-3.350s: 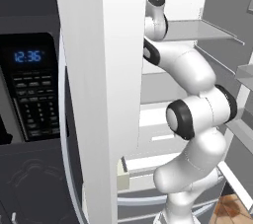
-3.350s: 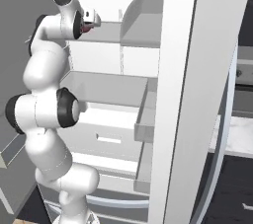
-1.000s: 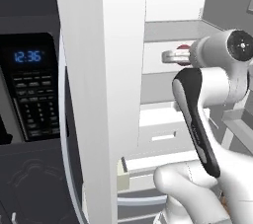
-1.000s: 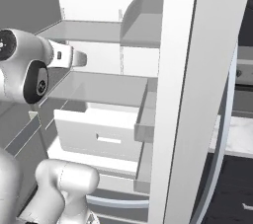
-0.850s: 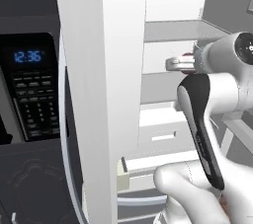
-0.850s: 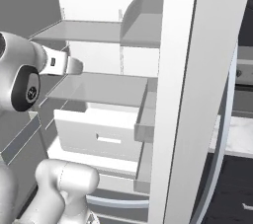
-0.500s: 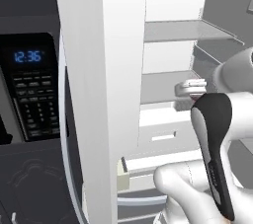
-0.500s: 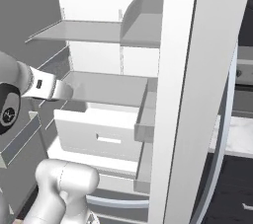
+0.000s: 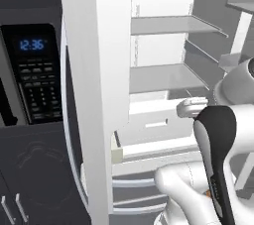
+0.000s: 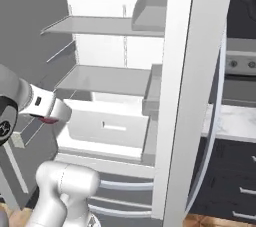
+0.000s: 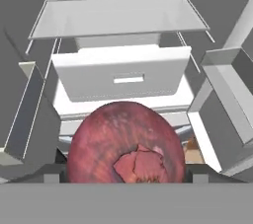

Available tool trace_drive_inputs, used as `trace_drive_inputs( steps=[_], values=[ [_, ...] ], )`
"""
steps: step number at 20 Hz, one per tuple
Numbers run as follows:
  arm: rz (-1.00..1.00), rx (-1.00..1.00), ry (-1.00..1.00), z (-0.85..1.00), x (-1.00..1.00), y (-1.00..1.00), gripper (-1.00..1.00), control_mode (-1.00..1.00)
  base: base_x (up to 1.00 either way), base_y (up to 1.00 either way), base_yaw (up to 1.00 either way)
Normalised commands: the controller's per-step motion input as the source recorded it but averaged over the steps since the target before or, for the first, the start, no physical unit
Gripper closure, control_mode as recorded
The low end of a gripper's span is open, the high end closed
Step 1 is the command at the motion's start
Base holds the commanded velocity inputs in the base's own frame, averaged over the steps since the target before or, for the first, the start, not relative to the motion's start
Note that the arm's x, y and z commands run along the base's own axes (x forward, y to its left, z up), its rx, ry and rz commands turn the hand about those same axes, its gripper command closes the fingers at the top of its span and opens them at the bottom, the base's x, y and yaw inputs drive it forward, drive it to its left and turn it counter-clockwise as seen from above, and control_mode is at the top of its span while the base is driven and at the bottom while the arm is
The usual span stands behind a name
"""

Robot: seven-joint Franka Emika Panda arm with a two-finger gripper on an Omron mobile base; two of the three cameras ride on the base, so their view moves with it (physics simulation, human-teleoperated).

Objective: Grab the onions from the fridge, place them in the blender, close the lid, and turn on the blender to create a marinade.

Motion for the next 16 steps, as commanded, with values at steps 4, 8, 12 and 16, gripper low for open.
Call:
trace_drive_inputs(
  steps=[4,8,12,16],
  values=[
    [0.00,0.00,0.00,0.00,0.00,0.00,1.00,1.00,-1.00,0.00,-0.27],
    [0.00,0.00,0.00,0.00,0.00,0.00,1.00,1.00,-1.00,0.01,-0.50],
    [0.00,0.00,0.00,0.00,0.00,0.00,1.00,1.00,-0.99,0.19,-0.73],
    [0.00,0.00,0.00,0.00,0.00,0.00,1.00,1.00,-0.73,0.19,-0.83]
  ],
)
